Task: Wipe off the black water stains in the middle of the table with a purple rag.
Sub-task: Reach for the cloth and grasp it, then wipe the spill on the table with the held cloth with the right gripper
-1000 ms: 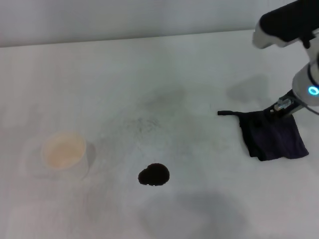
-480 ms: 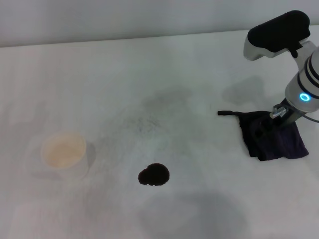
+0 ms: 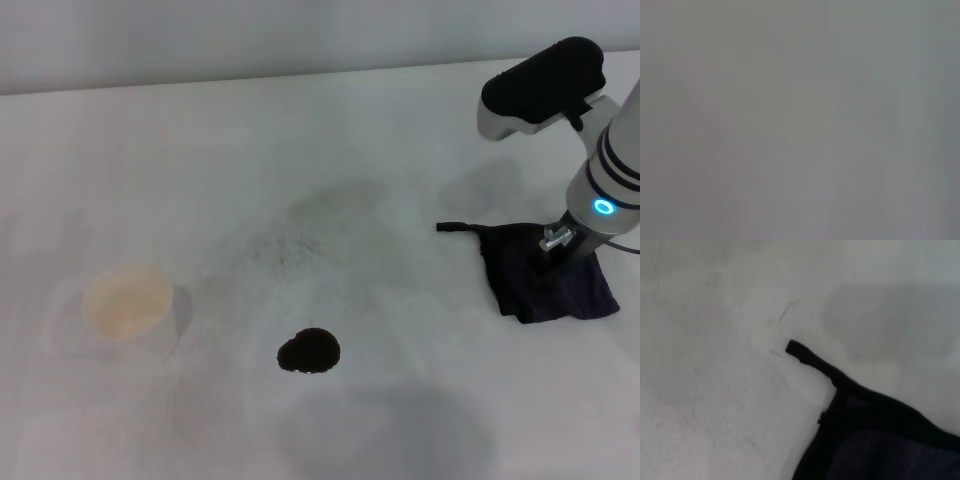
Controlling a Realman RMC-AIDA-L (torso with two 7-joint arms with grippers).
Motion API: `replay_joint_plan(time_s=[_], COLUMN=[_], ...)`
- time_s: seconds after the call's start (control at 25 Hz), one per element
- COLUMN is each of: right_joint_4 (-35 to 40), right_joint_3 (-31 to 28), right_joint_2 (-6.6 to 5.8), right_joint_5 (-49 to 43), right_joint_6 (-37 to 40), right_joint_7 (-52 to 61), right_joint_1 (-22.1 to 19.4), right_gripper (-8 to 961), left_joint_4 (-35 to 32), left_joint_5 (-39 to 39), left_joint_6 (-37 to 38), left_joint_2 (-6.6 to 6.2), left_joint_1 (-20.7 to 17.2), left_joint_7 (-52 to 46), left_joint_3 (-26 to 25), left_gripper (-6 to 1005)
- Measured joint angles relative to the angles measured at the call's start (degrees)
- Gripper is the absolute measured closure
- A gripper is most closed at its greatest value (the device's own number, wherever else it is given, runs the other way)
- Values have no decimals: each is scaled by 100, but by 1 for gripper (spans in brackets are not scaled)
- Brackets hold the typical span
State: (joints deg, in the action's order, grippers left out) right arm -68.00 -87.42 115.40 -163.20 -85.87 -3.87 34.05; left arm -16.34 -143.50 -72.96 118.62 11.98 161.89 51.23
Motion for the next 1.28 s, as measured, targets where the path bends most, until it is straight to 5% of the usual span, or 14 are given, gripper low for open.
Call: replay_joint_plan(time_s=[0.08,0.16,0.4,0.88,1.28], right_joint_4=[93,172,353,252,236], right_joint_3=[34,47,66,244,892], right_joint_2=[0,0,0,30,64], right_joint_5=[-4,-7,-11,111,1221], right_joint_6=[6,24,76,54,292], right_joint_7=[9,14,19,-25,-235], right_joint_1=[37,60,120,240,492], right_gripper=[408,651,842,895,911], left_joint_4=[3,5,14,17,17], left_joint_5=[0,0,-3,-3,-3], left_joint_6=[2,2,-1,5,-25], left_joint_2=[4,5,3,3,13], left_joint_1=[-2,-2,-10,-12,-11], left_joint_7=[0,0,0,0,0], left_joint_3=[0,0,2,36,36], left_gripper=[122,122,122,122,123])
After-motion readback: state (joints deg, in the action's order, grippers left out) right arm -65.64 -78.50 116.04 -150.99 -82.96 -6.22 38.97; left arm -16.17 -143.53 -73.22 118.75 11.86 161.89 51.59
